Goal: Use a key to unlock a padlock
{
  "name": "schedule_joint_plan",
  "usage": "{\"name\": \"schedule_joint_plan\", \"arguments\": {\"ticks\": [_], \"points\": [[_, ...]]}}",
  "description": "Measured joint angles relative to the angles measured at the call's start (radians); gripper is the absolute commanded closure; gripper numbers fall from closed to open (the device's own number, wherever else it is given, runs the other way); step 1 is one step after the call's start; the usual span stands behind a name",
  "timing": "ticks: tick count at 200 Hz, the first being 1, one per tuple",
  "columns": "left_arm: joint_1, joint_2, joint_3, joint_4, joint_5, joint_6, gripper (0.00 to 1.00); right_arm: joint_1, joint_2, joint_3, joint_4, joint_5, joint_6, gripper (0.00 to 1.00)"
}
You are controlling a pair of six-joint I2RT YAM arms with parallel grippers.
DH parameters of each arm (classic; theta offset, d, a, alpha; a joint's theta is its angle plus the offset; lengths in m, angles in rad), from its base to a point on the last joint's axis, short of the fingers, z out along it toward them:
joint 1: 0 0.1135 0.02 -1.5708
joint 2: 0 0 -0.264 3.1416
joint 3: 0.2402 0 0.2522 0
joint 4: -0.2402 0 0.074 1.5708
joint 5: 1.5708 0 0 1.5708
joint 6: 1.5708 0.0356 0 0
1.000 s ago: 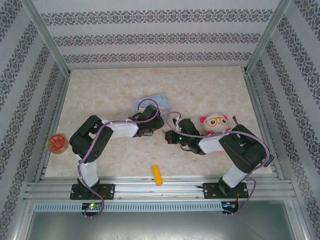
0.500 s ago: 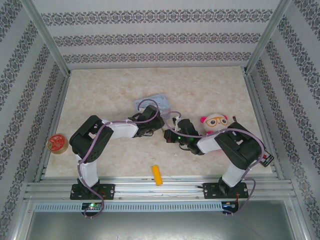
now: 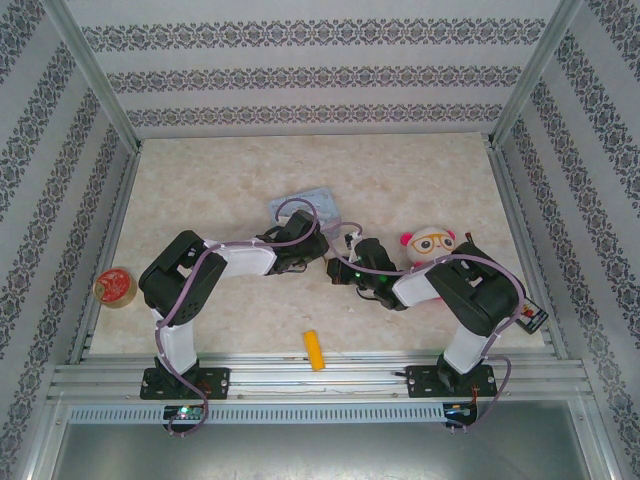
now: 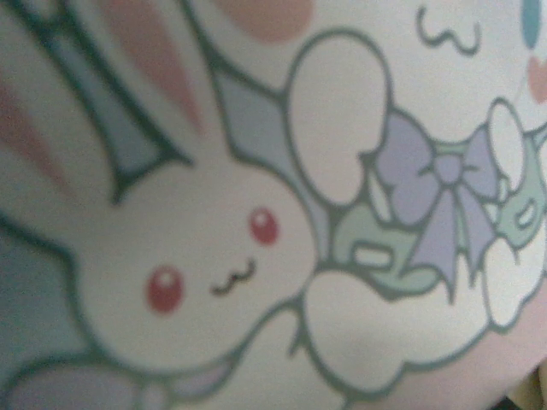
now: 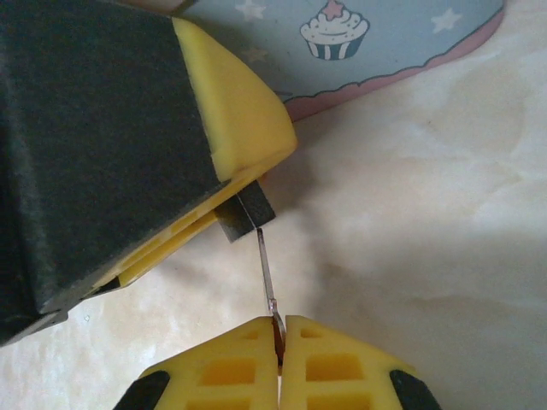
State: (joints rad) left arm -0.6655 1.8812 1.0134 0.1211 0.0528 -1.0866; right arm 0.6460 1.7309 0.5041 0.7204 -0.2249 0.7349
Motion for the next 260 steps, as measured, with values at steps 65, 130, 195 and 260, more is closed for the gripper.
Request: {"name": "schedule_joint_plan", "arguments": {"ticks": [65,130,195,260], "points": [[0.000,0.000,0.000,0.008,0.003,-0.008,1.00,0.000,0.000,0.000,0.010,0.006,0.000,1.00],[0.000,0.000,-0.002,0.011,0.004,-0.014,1.00,0.000,0.008,0.000,0.018,0.007,0.003,1.00],[0.003,0.001,-0.006,0.019,0.004,-0.018,1.00,0.000,0.021,0.002,0.032,0.007,0.017,1.00],[0.006,0.001,-0.006,0.019,0.011,-0.033,1.00,0.000,0.028,0.010,0.032,0.003,0.060,1.00]]}}
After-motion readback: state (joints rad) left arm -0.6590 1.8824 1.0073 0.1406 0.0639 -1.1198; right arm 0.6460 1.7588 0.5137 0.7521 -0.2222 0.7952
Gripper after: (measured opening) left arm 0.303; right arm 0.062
